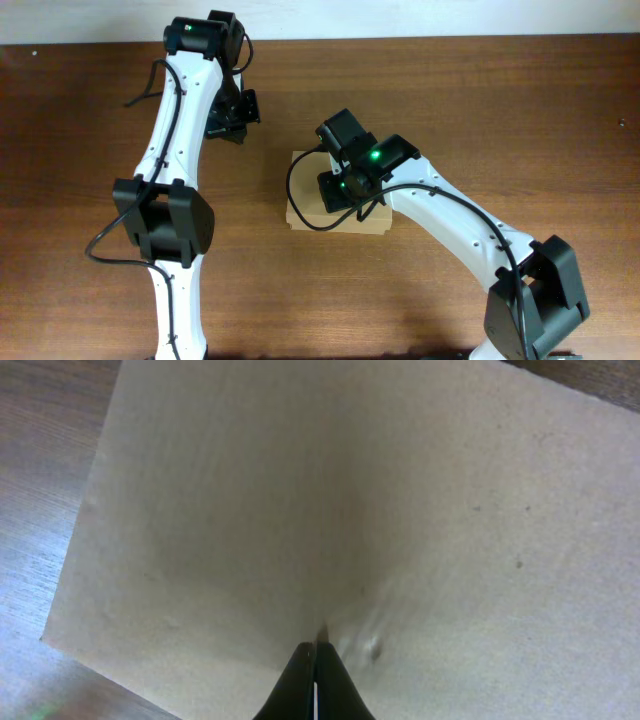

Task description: Pack container

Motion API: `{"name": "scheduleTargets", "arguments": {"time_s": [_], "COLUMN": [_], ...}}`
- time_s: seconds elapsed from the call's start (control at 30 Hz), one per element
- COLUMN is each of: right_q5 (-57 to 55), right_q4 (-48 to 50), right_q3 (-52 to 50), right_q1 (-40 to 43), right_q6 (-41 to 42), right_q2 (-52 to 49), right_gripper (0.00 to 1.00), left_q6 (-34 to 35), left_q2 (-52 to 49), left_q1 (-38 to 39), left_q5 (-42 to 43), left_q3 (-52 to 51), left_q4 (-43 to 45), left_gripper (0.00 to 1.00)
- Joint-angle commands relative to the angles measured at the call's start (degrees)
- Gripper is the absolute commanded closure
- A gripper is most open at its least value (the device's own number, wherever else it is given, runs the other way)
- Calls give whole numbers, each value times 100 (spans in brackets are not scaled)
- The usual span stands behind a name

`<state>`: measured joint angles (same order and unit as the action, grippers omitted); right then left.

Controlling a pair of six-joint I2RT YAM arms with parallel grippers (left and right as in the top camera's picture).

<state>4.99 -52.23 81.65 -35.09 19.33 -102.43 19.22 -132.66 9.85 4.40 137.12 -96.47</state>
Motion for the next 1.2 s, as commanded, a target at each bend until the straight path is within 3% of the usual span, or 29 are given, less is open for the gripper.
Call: {"name": "scheduleTargets", "arguments": {"time_s": [0.0, 0.07, 0.13, 0.17, 0.2, 0.23, 0.5, 0.63, 0.9, 1.17], "right_q5": [160, 232, 229, 227, 223, 225, -269, -269, -295, -337], "right_q4": [-59, -116, -186, -210, -234, -256, -643, -852, -1126, -1635], "right_q3": [-74, 13, 149, 214, 275, 337, 693, 732, 730, 728], "right_q1": [-33, -33, -33, -33, -31, -31, 0, 111, 505, 1084], "right_q6": [-136, -251, -343, -398, -411, -424, -555, -925, -2310, -2516], "right_q2": [-103, 66, 262, 361, 452, 540, 1025, 1416, 3348, 4828], "right_gripper": [92, 69, 50, 29, 8, 1, 1, 1, 1, 1], "left_q6": [90, 90, 90, 87, 87, 87, 87, -223, -437, -566], "left_q2": [-4, 72, 199, 284, 372, 479, 1349, 1792, 3289, 4916], "left_q1": [-15, -13, -15, -15, -15, -13, -13, -15, -13, -9], "left_q5": [39, 146, 203, 201, 203, 203, 232, 741, 352, 175], "left_q3": [138, 138, 138, 138, 138, 138, 138, 138, 138, 92], "left_q4": [-24, -22, -22, -24, -22, -22, -22, -22, -20, -20], "left_gripper": [75, 54, 45, 37, 23, 1, 0, 0, 0, 1]}}
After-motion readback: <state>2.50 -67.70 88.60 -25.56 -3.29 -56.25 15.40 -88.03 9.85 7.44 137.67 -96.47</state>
